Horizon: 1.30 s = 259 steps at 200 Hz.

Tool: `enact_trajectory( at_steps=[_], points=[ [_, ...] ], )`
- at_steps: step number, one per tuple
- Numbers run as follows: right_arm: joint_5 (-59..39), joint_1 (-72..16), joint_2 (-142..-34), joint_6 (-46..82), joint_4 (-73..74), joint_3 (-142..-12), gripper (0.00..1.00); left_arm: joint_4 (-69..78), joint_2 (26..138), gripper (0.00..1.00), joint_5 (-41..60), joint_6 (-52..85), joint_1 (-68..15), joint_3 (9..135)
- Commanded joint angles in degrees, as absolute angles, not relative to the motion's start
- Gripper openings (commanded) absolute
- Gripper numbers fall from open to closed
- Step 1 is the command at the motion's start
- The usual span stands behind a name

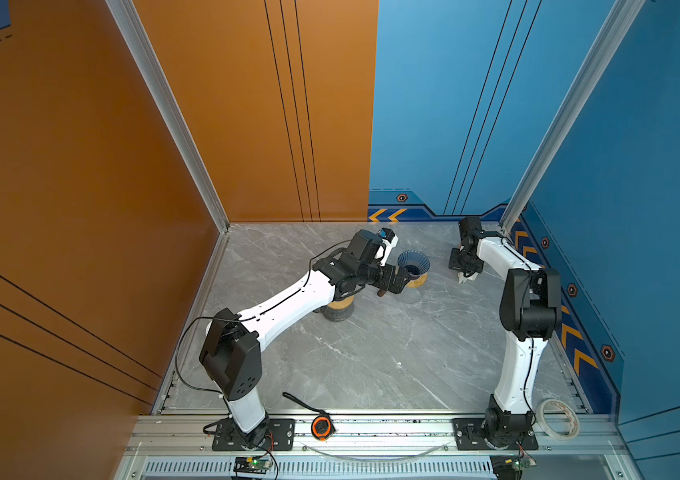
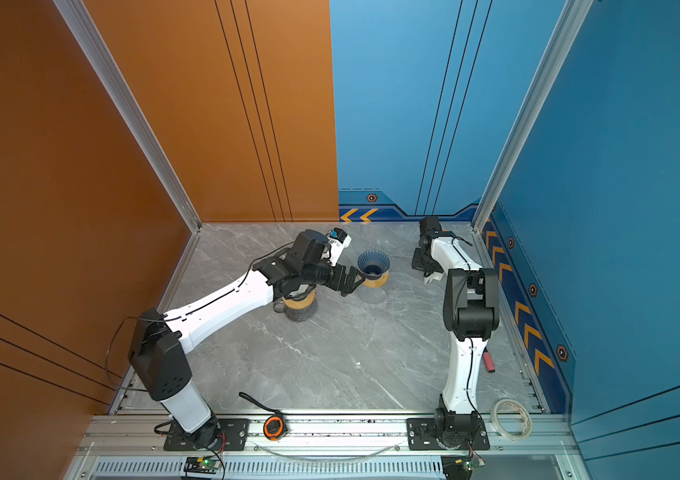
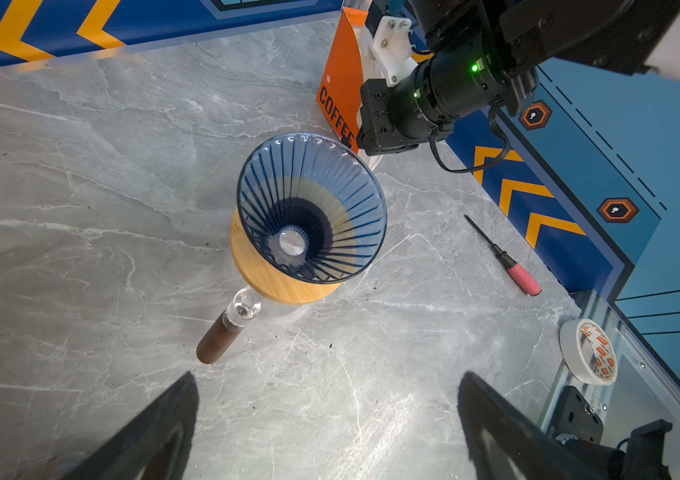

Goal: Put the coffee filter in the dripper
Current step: 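Pull one white filter up out of the pack with the right gripper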

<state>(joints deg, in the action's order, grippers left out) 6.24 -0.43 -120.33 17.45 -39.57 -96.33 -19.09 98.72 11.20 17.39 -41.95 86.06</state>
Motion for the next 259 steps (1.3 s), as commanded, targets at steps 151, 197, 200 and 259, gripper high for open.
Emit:
enact_trajectory(
  at_steps=[151, 197, 200, 259],
  points=[
    [4.4, -0.9, -109.7, 18.9, -43.5, -91.9, 0.00, -20.2, 98.7, 0.98, 12.6, 17.8, -42.7, 87.5],
    [3.3, -1.2, -107.0, 19.2, -43.5, -89.4, 0.00, -20.2, 97.9, 0.98, 12.1, 17.6, -43.0, 87.3],
    [3.3, -1.3, -106.9, 19.2, -43.5, -89.3, 0.00, -20.1, 97.9, 0.98, 12.1, 17.6, -43.1, 87.2],
    [3.7, -1.3, -108.2, 18.2, -43.1, -89.2, 0.00, -20.1, 97.7, 0.98, 11.7, 17.5, -43.1, 86.8]
  ],
)
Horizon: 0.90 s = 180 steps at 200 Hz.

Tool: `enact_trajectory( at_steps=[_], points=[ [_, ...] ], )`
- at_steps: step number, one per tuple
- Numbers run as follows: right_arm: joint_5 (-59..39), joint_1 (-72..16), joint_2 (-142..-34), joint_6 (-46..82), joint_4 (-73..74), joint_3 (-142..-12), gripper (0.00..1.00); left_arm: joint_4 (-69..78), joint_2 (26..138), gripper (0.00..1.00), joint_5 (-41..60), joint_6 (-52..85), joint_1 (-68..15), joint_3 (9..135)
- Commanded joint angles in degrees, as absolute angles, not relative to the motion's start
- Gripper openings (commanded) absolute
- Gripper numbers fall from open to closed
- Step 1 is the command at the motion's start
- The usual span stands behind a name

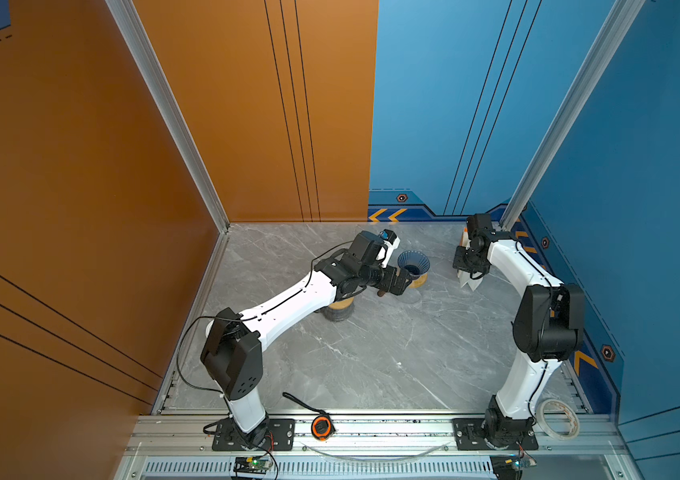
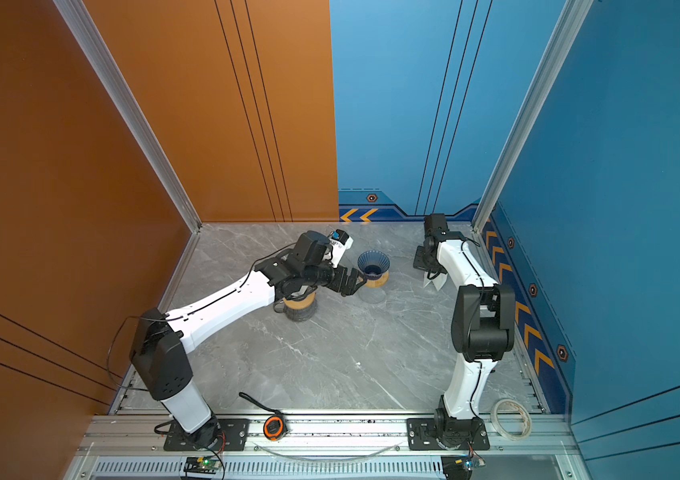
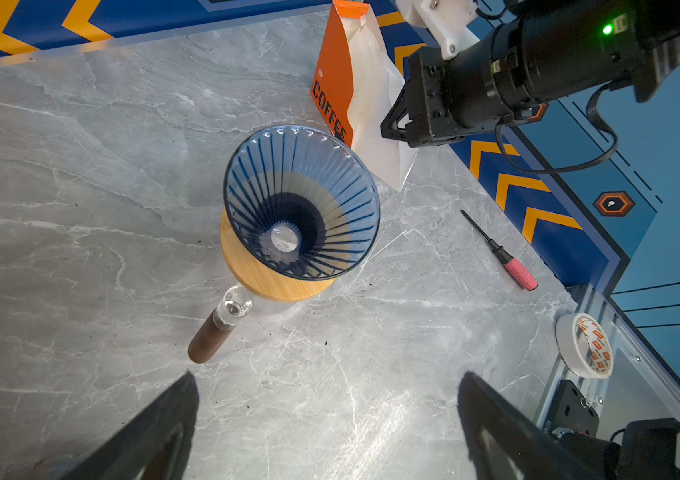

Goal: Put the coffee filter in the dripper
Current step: 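Pull one white filter up out of the pack with the right gripper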

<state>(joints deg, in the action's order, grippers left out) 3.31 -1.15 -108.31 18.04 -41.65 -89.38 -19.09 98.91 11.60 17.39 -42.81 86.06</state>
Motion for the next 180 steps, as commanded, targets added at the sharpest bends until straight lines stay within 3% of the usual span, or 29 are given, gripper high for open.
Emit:
enact_trajectory(
  at_steps=[1, 102, 180],
  points=[
    [3.7, -1.3, -108.3, 18.1, -43.0, -89.2, 0.00, -20.1, 97.8, 0.98, 11.7, 17.4, -43.1, 86.8],
    [6.7, -1.4, -117.3, 14.1, -39.2, -96.2, 0.00, -20.2, 99.8, 0.98, 12.2, 17.6, -42.4, 88.0],
    [9.2, -2.7, -114.1, 11.6, -36.4, -92.7, 0.00, -20.2, 100.1, 0.98, 12.6, 17.9, -42.4, 88.3]
  ],
)
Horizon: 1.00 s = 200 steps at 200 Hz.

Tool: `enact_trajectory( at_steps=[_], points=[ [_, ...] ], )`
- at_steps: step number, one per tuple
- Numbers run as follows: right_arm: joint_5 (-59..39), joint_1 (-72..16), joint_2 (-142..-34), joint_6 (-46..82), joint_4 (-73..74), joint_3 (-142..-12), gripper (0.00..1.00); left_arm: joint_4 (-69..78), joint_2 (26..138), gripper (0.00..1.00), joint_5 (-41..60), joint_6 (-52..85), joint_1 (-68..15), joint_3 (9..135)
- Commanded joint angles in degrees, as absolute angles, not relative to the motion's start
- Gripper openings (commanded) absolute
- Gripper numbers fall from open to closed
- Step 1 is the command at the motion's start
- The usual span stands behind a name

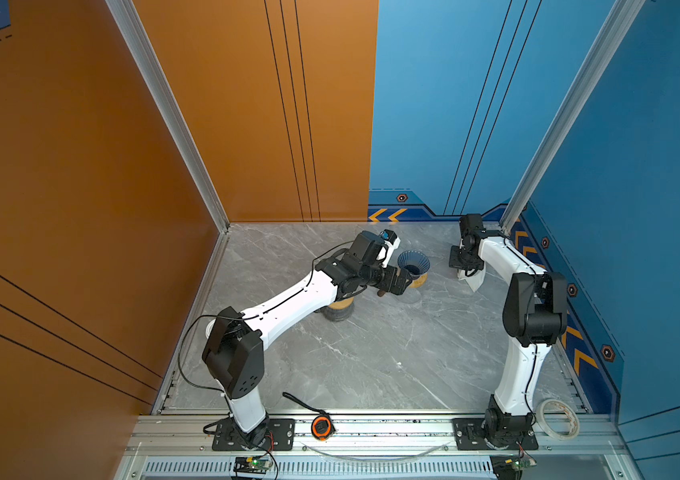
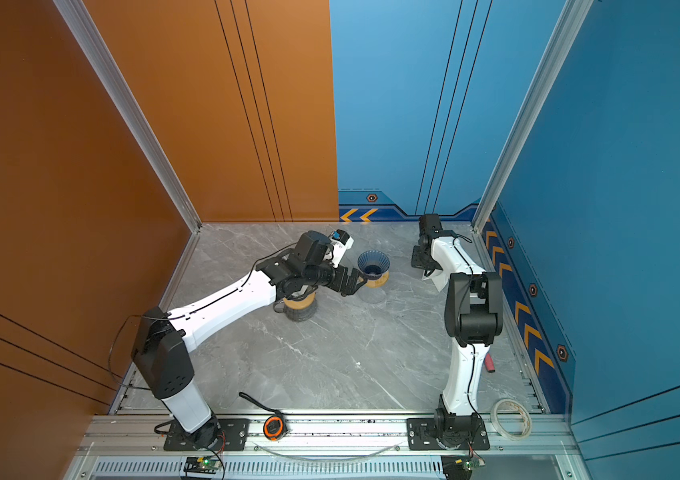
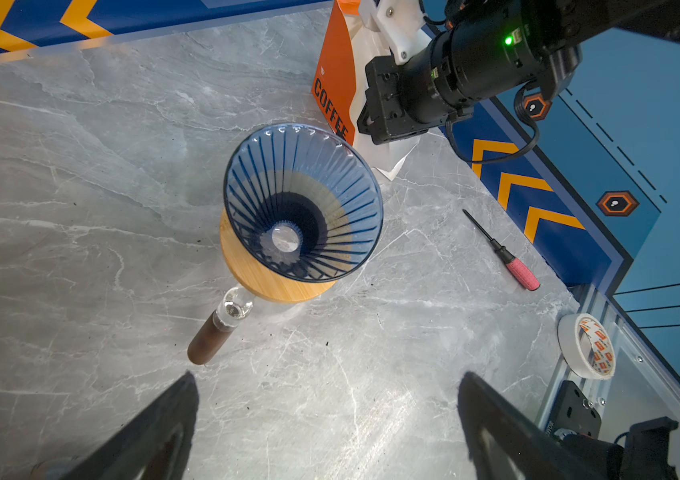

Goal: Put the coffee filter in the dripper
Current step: 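Pull one white filter up out of the pack with the right gripper, then carry the held filter over the blue dripper with the right gripper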

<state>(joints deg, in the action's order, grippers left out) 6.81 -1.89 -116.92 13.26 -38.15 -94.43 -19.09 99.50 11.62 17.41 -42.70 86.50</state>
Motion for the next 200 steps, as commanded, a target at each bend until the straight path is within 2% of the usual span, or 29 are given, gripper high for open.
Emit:
enact_trajectory(
  at_steps=[1, 200],
  points=[
    [9.2, -2.7, -114.1, 11.5, -36.3, -92.7, 0.00, -20.2, 100.2, 0.98, 12.6, 17.9, -42.4, 88.3],
    [8.8, -3.5, -108.2, 10.9, -37.2, -94.0, 0.00, -20.2, 99.8, 0.98, 12.5, 17.8, -42.8, 89.3]
  ],
)
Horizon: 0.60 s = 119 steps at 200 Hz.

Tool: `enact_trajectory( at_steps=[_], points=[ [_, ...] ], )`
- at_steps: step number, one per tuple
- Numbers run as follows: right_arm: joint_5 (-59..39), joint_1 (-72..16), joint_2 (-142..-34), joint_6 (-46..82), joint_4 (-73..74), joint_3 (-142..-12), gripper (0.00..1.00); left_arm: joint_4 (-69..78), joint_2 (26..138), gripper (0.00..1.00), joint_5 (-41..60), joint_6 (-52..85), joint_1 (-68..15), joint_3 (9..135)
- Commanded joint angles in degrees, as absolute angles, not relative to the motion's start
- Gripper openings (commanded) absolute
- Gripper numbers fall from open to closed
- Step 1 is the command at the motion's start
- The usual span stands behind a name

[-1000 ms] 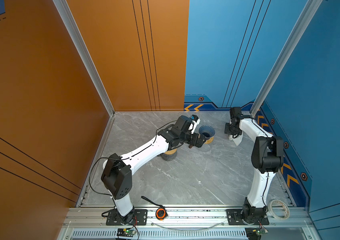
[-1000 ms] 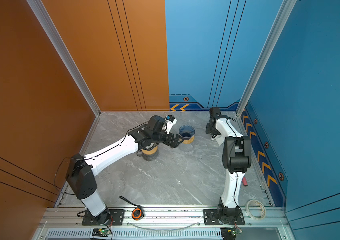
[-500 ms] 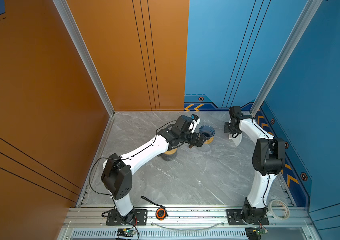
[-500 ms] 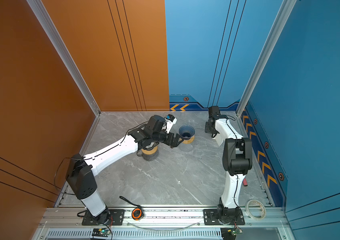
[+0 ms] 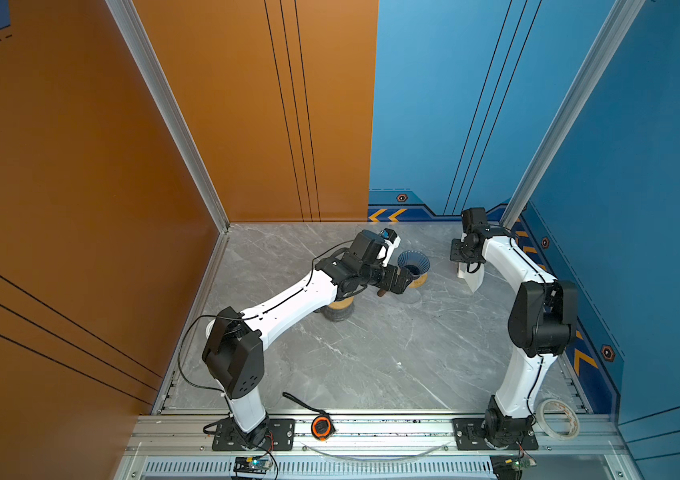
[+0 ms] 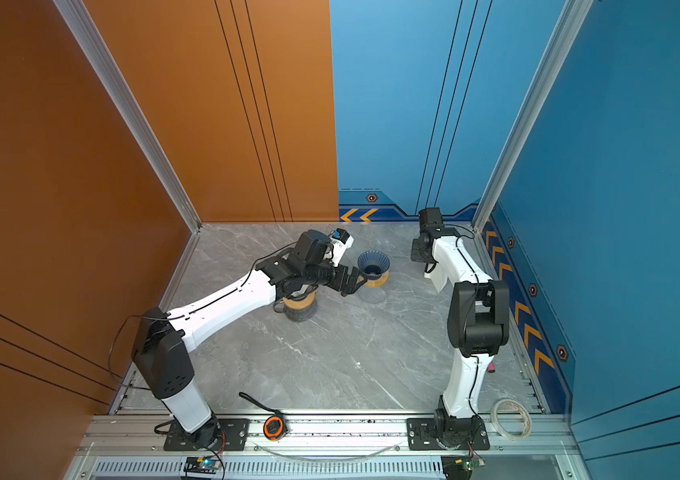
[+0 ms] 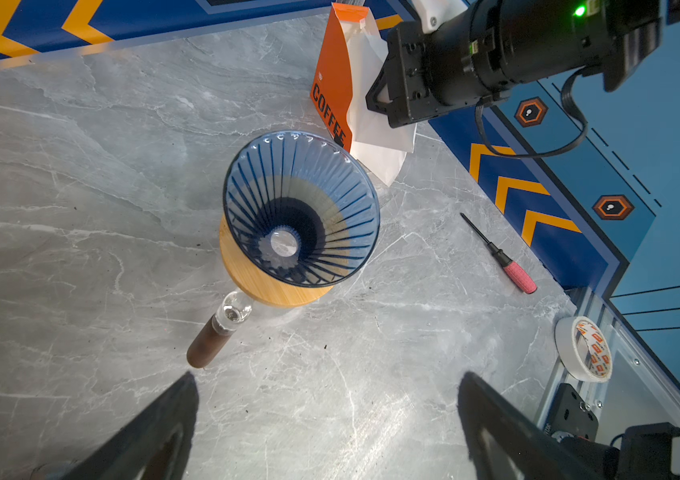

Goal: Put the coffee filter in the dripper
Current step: 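Carry the held filter over the blue dripper with the right gripper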

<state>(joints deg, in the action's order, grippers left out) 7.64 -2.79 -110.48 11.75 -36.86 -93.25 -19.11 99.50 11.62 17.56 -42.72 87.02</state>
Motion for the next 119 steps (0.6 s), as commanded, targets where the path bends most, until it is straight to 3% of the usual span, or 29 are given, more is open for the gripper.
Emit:
enact_trajectory(
  at_steps=[1, 119],
  points=[
    [8.8, -3.5, -108.2, 10.9, -37.2, -94.0, 0.00, -20.2, 99.8, 0.98, 12.5, 17.8, -42.8, 89.3],
    [9.6, -4.6, -99.7, 11.0, -38.3, -93.1, 0.00, -20.1, 99.0, 0.98, 12.3, 17.5, -43.5, 89.5]
  ],
)
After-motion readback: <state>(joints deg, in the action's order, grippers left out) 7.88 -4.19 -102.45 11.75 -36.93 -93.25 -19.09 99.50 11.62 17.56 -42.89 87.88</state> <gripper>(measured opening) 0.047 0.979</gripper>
